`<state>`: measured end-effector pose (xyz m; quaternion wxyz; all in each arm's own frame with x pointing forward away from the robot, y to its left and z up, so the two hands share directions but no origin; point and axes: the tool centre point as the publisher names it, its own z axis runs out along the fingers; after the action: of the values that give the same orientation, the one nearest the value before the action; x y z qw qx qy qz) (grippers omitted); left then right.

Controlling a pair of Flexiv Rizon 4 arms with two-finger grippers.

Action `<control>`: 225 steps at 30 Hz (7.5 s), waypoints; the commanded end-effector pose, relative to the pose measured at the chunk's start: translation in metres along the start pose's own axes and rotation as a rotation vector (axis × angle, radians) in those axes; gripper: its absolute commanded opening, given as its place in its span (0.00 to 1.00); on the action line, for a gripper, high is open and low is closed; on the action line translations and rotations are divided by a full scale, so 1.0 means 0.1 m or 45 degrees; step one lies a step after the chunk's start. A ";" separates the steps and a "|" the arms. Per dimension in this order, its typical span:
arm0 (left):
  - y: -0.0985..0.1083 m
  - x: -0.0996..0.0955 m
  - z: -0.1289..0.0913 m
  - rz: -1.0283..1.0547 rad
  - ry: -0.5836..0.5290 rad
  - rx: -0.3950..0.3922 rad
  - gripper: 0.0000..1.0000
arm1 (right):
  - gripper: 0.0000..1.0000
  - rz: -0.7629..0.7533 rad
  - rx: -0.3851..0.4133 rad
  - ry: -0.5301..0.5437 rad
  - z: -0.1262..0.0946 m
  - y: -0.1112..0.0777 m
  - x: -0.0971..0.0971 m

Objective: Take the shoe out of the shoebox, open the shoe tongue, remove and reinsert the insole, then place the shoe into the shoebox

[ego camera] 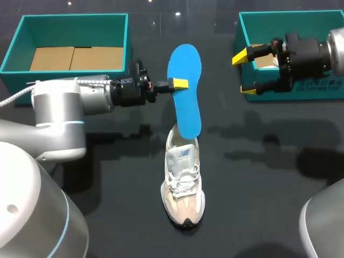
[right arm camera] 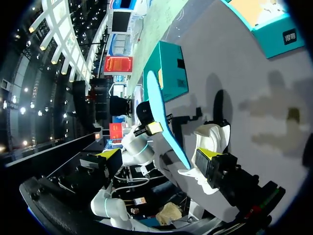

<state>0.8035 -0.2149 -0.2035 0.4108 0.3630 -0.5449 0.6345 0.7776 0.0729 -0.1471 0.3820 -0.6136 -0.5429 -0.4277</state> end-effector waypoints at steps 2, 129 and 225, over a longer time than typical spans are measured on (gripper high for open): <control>0.01 0.16 -0.09 0.167 0.018 0.057 0.00 | 1.00 0.012 0.007 0.067 0.03 -0.01 -0.06; -0.22 0.36 -0.06 3.515 -0.235 -0.492 0.00 | 1.00 -0.085 0.230 0.267 0.76 -0.15 -0.05; -0.03 0.39 -0.66 3.323 -0.070 -0.856 1.00 | 0.00 -0.270 0.210 0.266 0.97 -0.17 -0.02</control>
<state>0.8091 -0.1779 -0.1876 -0.4808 -0.4941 -0.5856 0.4263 0.7771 0.1657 -0.1861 0.4455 -0.4659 -0.5947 -0.4804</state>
